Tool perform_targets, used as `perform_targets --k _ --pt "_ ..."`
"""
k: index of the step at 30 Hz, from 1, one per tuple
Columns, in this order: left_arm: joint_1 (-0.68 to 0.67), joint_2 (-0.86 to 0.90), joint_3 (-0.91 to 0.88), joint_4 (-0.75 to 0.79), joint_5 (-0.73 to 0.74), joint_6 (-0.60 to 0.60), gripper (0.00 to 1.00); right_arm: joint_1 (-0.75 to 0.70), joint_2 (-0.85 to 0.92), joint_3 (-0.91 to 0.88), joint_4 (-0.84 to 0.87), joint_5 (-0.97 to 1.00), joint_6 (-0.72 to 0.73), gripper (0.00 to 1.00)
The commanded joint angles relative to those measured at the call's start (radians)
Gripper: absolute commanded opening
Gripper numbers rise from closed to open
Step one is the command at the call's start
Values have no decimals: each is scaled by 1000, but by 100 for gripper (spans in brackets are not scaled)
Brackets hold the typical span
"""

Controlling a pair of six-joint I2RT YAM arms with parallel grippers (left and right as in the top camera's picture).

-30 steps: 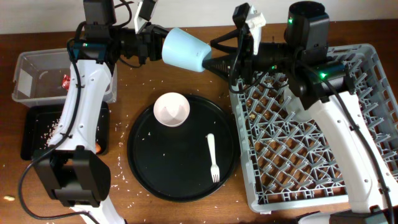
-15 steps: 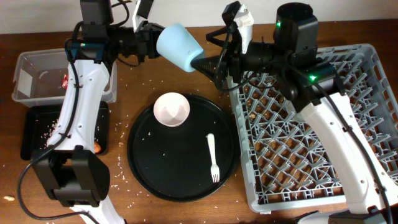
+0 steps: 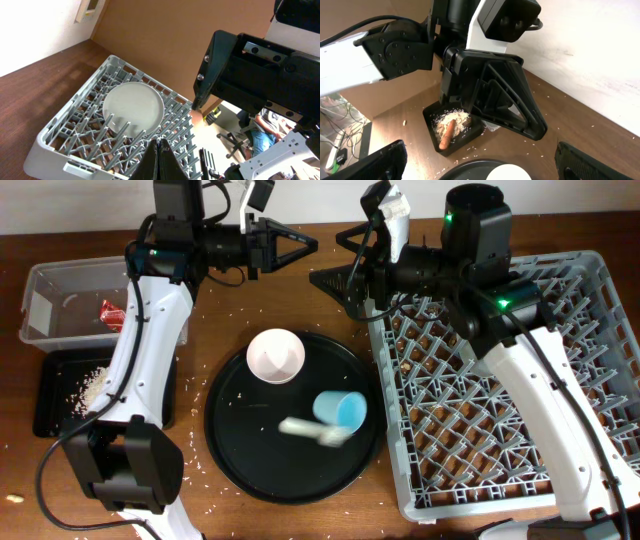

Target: Sort waste into correct bins and load items into the dishwasher rack

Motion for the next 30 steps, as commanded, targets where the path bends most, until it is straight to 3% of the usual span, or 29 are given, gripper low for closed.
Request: perform_targets --k 1,10,12,16,18,23,27,30 --pt "5 -15 8 1 -9 15 1 -6 4 12 1 -24 12 93" --pt "5 -23 8 -23 -49 16 5 -8 4 12 -212 117 2 93" --pt "5 -48 8 -140 -204 93 14 -8 4 12 -290 208 2 93" --pt "-23 -150 8 -494 -803 294 38 -8 4 12 -461 435 -1 99" --pt "-49 -176 8 -632 -956 309 43 -8 4 12 -524 525 0 99" --pt "-89 -171 -100 -892 -978 302 49 -46 4 12 -665 674 28 99" --pt "-116 -173 -406 -857 -977 236 54 -112 4 11 -713 665 33 99" --pt "-121 -192 -535 -805 -977 188 54 -113 5 11 -716 665 33 99"
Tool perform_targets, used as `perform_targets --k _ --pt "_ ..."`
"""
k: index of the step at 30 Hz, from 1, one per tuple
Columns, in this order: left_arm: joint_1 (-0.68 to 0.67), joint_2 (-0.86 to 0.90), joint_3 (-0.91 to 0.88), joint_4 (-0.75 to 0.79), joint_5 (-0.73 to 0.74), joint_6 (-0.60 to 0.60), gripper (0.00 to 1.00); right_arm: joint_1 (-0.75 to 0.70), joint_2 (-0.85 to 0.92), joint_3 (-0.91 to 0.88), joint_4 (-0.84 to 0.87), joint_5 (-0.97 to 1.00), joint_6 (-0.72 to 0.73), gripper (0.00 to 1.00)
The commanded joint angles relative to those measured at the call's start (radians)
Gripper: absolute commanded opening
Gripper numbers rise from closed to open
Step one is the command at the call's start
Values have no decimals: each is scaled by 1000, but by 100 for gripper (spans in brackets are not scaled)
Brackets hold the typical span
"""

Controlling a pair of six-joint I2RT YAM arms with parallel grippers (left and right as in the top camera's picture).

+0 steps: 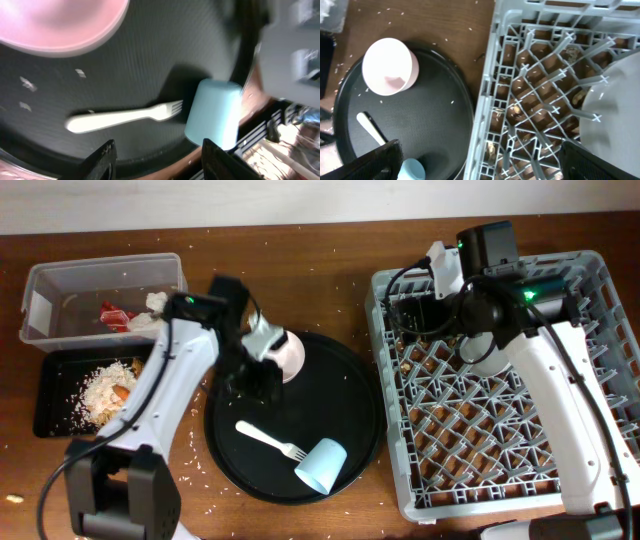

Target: Sort waste into correct bins and load items into the dishwasher rack

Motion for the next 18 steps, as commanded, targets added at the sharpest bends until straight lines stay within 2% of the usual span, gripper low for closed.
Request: perform_targets --k 1,5,8,11,14,18 --pt "-8 -48 -162 68 -10 -71 55 0 2 8 -1 16 9 99" --pt "-8 -274 -308 185 -18 -157 58 0 2 8 -1 16 9 99" --pt "-8 -480 -452 292 -69 -299 60 0 2 8 -1 16 9 98" --pt "-12 -673 -672 420 -85 -430 63 0 2 8 0 16 9 99" --pt "-72 -748 -808 462 -74 -447 64 0 2 8 -2 15 9 99" --pt "-187 -719 -827 486 -100 -445 64 1 2 8 -6 11 9 99"
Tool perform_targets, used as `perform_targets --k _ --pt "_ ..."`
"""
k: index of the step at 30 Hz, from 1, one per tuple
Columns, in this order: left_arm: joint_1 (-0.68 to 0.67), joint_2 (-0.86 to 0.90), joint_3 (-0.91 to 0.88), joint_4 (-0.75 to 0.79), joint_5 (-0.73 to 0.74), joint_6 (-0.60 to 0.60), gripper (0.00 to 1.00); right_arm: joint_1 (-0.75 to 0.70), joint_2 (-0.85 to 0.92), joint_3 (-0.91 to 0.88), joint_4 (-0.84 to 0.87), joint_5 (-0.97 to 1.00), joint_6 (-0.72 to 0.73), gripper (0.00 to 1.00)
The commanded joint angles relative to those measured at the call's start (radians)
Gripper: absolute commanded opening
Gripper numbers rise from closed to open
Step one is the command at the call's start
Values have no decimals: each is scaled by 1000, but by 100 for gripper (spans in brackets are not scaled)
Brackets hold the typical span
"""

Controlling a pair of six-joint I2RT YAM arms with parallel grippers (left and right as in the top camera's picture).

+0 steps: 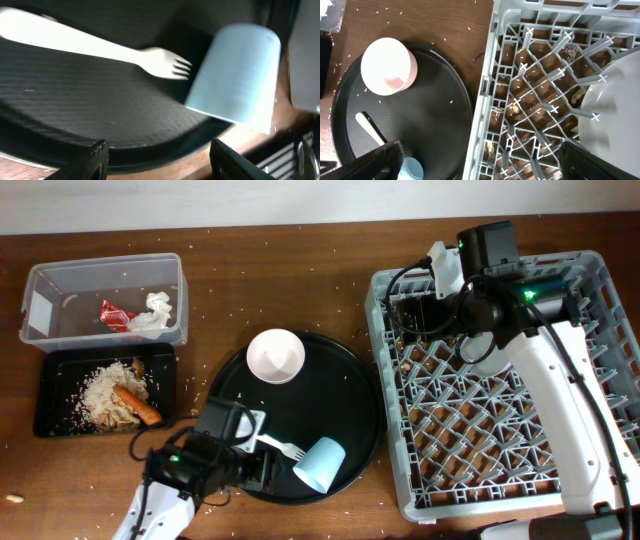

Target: Sort waste into correct bins and load items into the dishwasher rack

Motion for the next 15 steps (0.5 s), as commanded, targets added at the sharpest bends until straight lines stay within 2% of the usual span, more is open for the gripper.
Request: perform_targets --k 1,8,13,15 --pt "-95 31 -2 23 -55 -23 64 1 2 7 -8 7 8 98" --pt "-258 232 -1 146 -97 -19 64 1 2 7 -24 8 8 98" --pt "-260 265 -1 202 -98 18 65 1 2 7 -24 8 8 99" --pt "-260 265 -1 238 -151 53 65 1 2 7 -24 8 4 98"
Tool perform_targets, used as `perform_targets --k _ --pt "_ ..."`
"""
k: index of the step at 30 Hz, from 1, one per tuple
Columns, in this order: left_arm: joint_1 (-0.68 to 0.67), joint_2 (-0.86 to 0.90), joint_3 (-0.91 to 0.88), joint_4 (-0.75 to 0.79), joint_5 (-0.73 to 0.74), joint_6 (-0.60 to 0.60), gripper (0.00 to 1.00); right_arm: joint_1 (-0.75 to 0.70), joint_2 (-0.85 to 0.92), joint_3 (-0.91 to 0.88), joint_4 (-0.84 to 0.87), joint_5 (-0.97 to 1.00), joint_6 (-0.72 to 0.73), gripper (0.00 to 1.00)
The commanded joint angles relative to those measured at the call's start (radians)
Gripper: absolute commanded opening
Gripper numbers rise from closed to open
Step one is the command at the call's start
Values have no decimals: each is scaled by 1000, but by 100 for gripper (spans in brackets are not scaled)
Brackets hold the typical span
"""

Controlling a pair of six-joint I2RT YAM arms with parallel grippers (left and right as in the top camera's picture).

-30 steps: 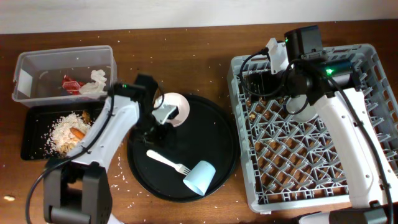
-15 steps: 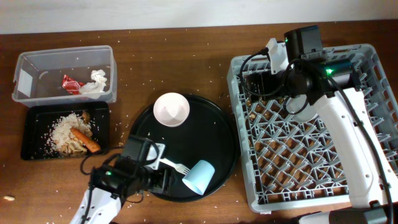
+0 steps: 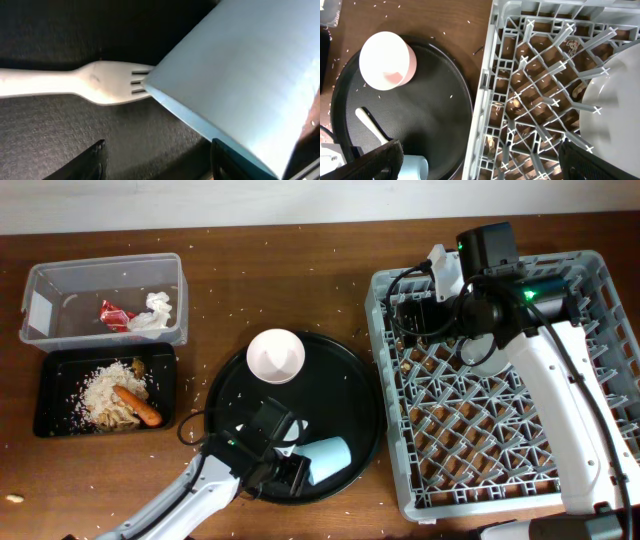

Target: Sort waste into correct bins and load items into the dishwasher rack

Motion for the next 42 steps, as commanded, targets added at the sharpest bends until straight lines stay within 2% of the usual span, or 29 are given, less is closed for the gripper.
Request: perform_targets --k 1,3,5,10,15,18,22,29,34,36,42 --pt "-5 3 0 62 -137 56 71 1 2 8 -1 8 4 99" --pt "-5 3 0 124 -175 56 77 1 2 8 -2 8 4 99" --pt "-4 3 0 171 -180 61 77 1 2 8 -5 8 4 99" --pt "85 0 93 94 -129 64 77 1 2 8 -7 8 4 99" --pt "200 0 265 -9 106 123 77 1 2 8 -9 8 4 99" --pt "223 5 266 -22 300 122 76 1 2 8 -9 8 4 98" --pt "222 56 266 -68 477 119 76 1 2 8 -14 8 4 99" --pt "235 278 267 -151 526 119 76 1 2 8 -26 8 4 99" --pt "253 282 271 -182 518 144 74 1 2 8 -27 8 4 98" --pt "253 281 302 -264 517 217 70 1 2 8 -26 8 4 99" --pt "249 281 319 -392 517 274 70 1 2 8 -27 8 4 99"
